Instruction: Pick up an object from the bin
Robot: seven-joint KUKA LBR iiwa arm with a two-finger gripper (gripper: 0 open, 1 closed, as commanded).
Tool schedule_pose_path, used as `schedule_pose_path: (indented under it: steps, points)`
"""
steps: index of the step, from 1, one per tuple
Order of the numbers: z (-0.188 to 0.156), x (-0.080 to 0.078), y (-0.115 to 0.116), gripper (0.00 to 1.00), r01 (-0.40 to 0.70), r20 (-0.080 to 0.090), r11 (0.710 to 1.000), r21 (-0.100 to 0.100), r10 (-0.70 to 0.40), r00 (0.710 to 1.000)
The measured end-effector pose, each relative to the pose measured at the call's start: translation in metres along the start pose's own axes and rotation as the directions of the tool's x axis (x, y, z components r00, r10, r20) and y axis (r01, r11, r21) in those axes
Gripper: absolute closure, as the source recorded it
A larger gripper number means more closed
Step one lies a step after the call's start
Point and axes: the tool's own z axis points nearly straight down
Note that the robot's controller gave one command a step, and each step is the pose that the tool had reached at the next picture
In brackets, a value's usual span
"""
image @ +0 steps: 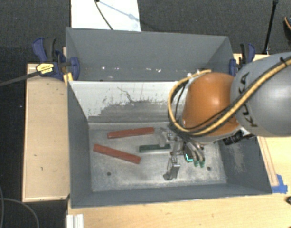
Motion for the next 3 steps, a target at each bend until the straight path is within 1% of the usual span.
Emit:
schedule_pose_path:
  steps: [1,2,3]
  points:
    - [0.094,-0.068,0.005,0.0,-0.001,0.011,1.0,-0.001,0.001,1.0]
    - [0.059,-0.059,0.015,0.0,0.043,0.013,0.999,-0.001,-0.043,0.999]
    - [0.051,-0.055,0.006,0.0,0.032,0.011,0.999,-0.001,-0.032,0.999]
